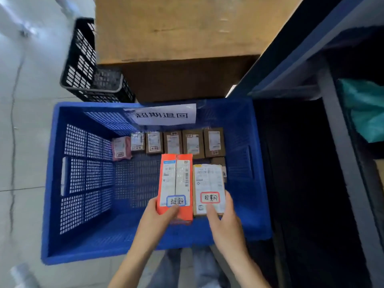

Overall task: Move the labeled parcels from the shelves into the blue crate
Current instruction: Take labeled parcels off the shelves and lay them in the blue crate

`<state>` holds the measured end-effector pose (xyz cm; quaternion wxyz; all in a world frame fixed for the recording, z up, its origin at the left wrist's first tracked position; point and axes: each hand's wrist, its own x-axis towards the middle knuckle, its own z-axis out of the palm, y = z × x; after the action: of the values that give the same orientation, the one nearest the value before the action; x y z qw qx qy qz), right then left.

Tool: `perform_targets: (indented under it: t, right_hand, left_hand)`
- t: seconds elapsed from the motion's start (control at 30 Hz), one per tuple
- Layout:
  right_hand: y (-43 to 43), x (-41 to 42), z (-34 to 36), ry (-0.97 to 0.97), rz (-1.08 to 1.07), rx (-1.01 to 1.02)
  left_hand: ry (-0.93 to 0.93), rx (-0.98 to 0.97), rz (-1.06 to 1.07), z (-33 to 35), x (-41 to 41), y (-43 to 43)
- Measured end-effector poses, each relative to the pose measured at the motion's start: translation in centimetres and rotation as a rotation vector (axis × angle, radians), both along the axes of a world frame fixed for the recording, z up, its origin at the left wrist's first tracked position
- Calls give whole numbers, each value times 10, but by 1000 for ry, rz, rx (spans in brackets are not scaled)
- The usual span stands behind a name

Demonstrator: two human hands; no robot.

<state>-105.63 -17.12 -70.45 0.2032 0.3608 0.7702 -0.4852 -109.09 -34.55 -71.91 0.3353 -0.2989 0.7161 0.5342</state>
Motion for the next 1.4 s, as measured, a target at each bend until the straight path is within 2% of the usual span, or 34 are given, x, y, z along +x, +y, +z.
perform_targets:
  t: [0.23,0.43,0.8,1.0,1.23,1.4]
  right_hand:
    - [-7,-43,-178,-133,50,37]
    - [7,-58,-314,-302,-20,-132]
    - [57,-62,-481,-315,-206,-7]
    - [69,-71,-528,-179,-253,119]
    - [80,-68,-555,-162,-43,384]
    - [90,-66,-561,-141,40,389]
  left_hand:
    - [-162,-9,45,-169,-42,5]
    - [-302,-19,96,-298,-36,7]
    - [-341,23,-20,-486,-35,62]
    - [-316,-26,-36,-530,-36,91]
    - [-267,-94,-122,-551,-42,111]
    - [-226,-14,-70,-564,-71,110]
